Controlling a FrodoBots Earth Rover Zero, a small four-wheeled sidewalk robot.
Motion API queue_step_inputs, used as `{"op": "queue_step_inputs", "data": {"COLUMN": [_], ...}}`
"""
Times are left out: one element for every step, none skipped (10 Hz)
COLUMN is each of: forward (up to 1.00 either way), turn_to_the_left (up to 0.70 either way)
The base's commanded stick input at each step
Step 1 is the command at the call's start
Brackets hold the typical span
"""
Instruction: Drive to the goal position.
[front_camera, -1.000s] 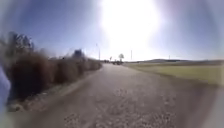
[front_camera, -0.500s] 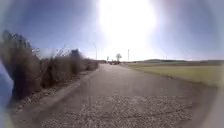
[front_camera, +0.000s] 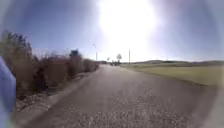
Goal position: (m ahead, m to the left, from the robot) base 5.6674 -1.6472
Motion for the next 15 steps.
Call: {"op": "queue_step_inputs", "data": {"forward": [1.00, 1.00, 1.00, 1.00, 1.00, 1.00, 1.00, 1.00, 1.00, 1.00, 1.00, 1.00, 1.00, 1.00, 1.00], "turn_to_the_left": [0.00, 0.00, 0.00, 0.00, 0.00, 0.00, 0.00, 0.00, 0.00, 0.00, 0.00, 0.00, 0.00, 0.00, 0.00]}}
